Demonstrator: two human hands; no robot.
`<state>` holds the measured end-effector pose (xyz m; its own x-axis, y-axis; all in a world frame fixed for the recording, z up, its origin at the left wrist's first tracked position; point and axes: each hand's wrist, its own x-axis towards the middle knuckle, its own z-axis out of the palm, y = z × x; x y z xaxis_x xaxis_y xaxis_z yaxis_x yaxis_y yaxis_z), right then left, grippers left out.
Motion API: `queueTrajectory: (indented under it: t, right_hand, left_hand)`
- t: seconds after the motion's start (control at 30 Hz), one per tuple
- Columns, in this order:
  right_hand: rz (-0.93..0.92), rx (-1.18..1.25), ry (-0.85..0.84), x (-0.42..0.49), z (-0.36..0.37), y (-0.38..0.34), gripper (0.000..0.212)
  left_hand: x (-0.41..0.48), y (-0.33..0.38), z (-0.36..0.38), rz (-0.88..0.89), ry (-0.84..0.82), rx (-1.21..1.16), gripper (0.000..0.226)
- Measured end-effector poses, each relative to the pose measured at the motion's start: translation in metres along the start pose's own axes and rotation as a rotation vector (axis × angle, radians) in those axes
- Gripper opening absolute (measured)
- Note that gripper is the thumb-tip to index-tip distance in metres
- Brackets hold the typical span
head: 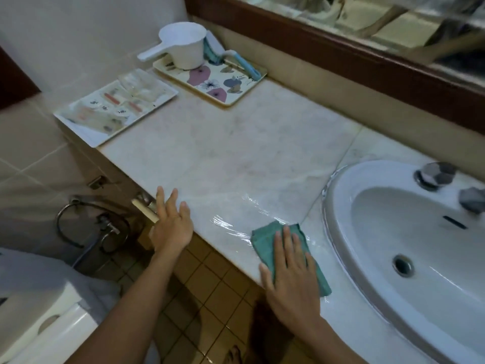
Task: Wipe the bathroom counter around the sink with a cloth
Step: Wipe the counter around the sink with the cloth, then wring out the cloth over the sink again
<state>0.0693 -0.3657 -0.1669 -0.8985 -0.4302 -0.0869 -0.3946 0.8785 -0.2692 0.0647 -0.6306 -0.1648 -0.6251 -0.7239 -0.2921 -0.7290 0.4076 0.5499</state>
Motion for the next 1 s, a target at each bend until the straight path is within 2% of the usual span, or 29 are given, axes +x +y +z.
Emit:
queueTrajectory:
  t: [0.1, 0.17, 0.27, 0.37, 0.5, 0.57, 0.6, 0.63, 0.67, 0.7, 0.73, 0.83, 0.93, 1.0]
  right_hand:
    - [0.124, -0.005, 0.045, -0.041, -0.011, 0.025, 0.071]
    - [0.131, 0.019, 0.067, -0.064, -0.017, 0.039, 0.065]
    - [0.147, 0.030, 0.170, -0.092, -0.021, 0.069, 0.052]
    - [0.287, 0.148, 0.268, -0.111, -0.026, 0.091, 0.040]
    - [0.573, 0.444, 0.295, -0.113, -0.051, 0.098, 0.016]
    - [0.731, 0.776, 0.338, -0.111, -0.076, 0.099, 0.033]
    - [0.832, 1.085, 0.365, -0.111, -0.091, 0.102, 0.037]
    - [0.912, 1.464, 0.334, -0.114, -0.104, 0.106, 0.035]
    - [0.960, 1.843, 0.227, -0.118, -0.118, 0.109, 0.027]
    - [0.978, 2.111, 0.108, -0.125, -0.133, 0.110, 0.026]
    - [0.972, 2.238, 0.042, -0.131, -0.143, 0.113, 0.030]
    - [0.832, 2.321, -0.112, -0.144, -0.176, 0.123, 0.037]
    - [0.683, 2.272, -0.328, -0.152, -0.205, 0.140, 0.043]
    - [0.573, 2.212, -0.440, -0.155, -0.224, 0.156, 0.046]
  left_hand:
    - [-0.028, 0.021, 0.006, -0.044, 0.071, -0.089, 0.051]
    - [-0.062, 0.037, 0.017, 0.004, 0.147, -0.142, 0.038]
    - [-0.128, 0.049, 0.037, 0.249, 0.202, -0.311, 0.022]
    - [-0.191, 0.046, 0.060, 0.588, 0.049, -0.514, 0.030]
    - [-0.241, 0.040, 0.088, 0.968, -0.150, -0.452, 0.025]
    - [-0.249, 0.041, 0.094, 1.117, -0.211, -0.370, 0.032]
    - [-0.249, 0.045, 0.093, 1.206, -0.215, -0.309, 0.038]
    - [-0.248, 0.051, 0.092, 1.309, -0.214, -0.243, 0.046]
    - [-0.245, 0.060, 0.091, 1.424, -0.220, -0.184, 0.055]
    - [-0.242, 0.071, 0.090, 1.546, -0.229, -0.127, 0.064]
    - [-0.239, 0.086, 0.088, 1.663, -0.236, -0.067, 0.072]
    - [-0.237, 0.138, 0.088, 1.957, -0.214, 0.072, 0.082]
    - [-0.242, 0.188, 0.100, 2.207, -0.152, 0.026, 0.066]
    - [-0.250, 0.224, 0.109, 2.263, -0.144, -0.037, 0.053]
